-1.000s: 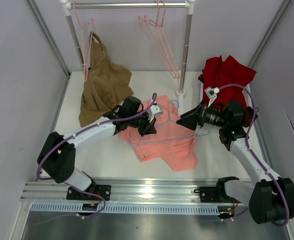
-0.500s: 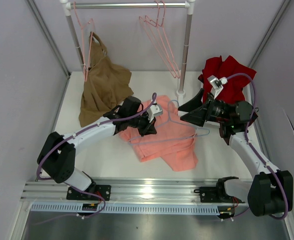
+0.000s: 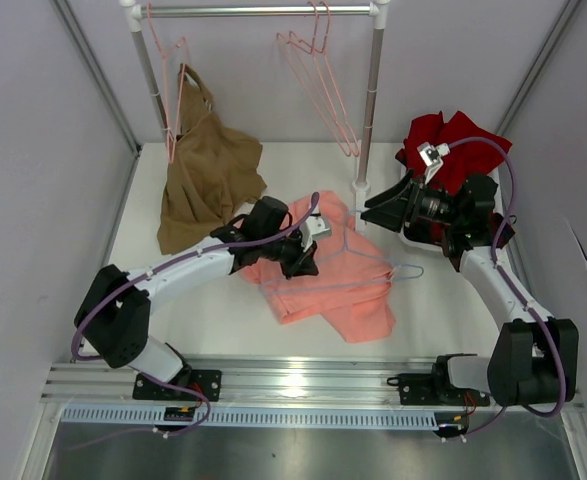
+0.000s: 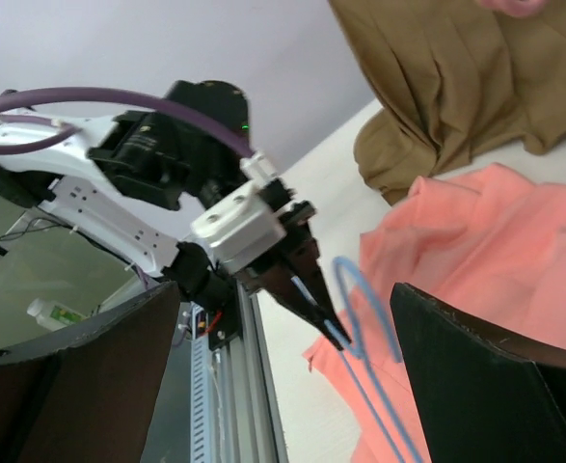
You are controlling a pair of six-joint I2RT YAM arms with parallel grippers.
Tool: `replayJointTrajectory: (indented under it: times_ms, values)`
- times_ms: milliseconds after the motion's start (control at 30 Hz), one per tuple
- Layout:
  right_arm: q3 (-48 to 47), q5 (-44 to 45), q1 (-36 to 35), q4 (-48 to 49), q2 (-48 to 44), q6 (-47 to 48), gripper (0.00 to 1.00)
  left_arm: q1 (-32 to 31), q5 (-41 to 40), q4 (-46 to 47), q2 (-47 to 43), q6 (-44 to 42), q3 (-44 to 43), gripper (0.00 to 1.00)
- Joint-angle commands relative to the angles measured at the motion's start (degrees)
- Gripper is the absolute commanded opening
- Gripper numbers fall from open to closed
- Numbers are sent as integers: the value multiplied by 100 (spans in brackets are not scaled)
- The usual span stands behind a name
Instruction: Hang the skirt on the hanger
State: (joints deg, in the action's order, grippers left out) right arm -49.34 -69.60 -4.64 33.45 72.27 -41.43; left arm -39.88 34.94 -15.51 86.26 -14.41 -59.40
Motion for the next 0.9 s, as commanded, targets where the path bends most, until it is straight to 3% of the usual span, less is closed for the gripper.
replayJointTrajectory:
  times_ms: [0, 200, 300, 467, 600, 733, 867]
  values:
    - [-453, 193, 25, -901, 103, 969, 99, -143, 233, 118, -223, -53, -107, 0]
    - [-708, 518, 43, -1789, 261, 1813, 99, -266, 233, 74, -206, -79, -142, 0]
    - [-691, 395, -19, -1675, 358, 1788, 99, -275, 215, 65, -162, -88, -151, 0]
    - [-1006, 939, -607, -3185, 437, 2972, 99, -275, 250, 4, -30, -141, -265, 0]
    - [-849, 1045, -897, -3055, 481, 3036, 99, -275, 224, -31, 31, -176, -283, 0]
    - [-989, 1458, -1214, -3826, 534, 3562, 99, -275, 250, -31, 40, -193, -309, 0]
    - [-972, 1608, -1293, -3943, 464, 3651, 95, -266, 215, -84, 75, -211, -336, 0]
